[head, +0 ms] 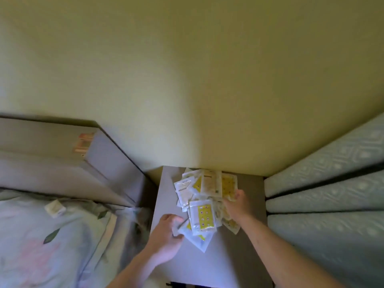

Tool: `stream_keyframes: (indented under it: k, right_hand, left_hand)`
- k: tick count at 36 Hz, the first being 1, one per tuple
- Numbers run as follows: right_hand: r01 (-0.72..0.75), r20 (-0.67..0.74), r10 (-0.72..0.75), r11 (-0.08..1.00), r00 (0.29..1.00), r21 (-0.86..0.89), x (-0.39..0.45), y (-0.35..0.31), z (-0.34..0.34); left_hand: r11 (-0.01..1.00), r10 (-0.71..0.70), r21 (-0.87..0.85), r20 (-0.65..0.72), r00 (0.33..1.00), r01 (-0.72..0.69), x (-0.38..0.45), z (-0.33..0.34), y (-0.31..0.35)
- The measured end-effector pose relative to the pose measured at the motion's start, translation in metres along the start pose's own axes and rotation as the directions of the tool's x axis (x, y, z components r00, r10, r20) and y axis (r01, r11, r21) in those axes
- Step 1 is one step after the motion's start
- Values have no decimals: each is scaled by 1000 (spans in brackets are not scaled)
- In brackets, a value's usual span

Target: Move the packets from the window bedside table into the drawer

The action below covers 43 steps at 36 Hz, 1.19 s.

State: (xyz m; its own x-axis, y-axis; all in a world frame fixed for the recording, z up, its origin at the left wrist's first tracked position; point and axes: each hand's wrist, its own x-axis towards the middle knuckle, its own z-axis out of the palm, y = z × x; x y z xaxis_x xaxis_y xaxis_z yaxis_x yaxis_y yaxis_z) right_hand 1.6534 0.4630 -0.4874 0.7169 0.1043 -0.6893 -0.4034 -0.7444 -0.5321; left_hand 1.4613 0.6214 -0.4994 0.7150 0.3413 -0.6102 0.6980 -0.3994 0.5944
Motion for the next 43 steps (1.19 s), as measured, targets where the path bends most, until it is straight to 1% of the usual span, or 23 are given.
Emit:
stream_keyframes:
  k: [5, 9, 12, 15, 19, 21, 24, 28, 33, 36, 39, 43]
  right_hand:
    - [37, -75, -38, 999, 996, -13, 64, 1, 42]
    - [69, -180, -64, 997, 982, 24, 101, 2, 76]
    - [77, -282, -80, 997, 956, -20, 118, 4, 96]
    - [71, -324, -85, 996, 942, -57, 127, 8, 111]
    - [64, -306, -44, 996, 951, 57, 132, 10, 117]
    - [7, -249, 19, 994, 968, 105, 130, 6, 113]
    - [-60, -173, 78, 993, 982, 105, 129, 1, 107]
    - [-53, -141, 65, 995, 988, 88, 124, 4, 97]
    - [15, -108, 7, 978, 994, 208, 105, 17, 76]
    - [54, -82, -37, 974, 996, 220, 93, 34, 60]
    - [81, -85, -64, 973, 994, 216, 79, 54, 45]
    - [59, -103, -32, 960, 994, 272, 63, 82, 34]
  left_hand:
    - [997, -46, -70, -48, 998, 42, 42, 18, -40]
    - [994, -56, -95, -90, 994, 47, 66, 29, -65]
    - [993, -55, -115, -117, 992, 42, 78, 35, -77]
    - [990, -54, -134, -135, 989, 35, 83, 39, -80]
    - [986, -58, -163, -143, 988, 34, 84, 45, -80]
    - [985, -54, -168, -143, 988, 29, 83, 48, -79]
    - [985, -39, -170, -145, 989, 14, 82, 53, -73]
    - [987, -13, -158, -126, 992, -7, 81, 58, -61]
    - [991, -10, -137, -101, 995, -4, 81, 74, -51]
    - [987, -60, -157, -149, 987, 37, 82, 91, -45]
    - [971, -186, -185, -194, 963, 150, 85, 110, -33]
    - [956, -278, -179, -286, 917, 234, 90, 128, -19]
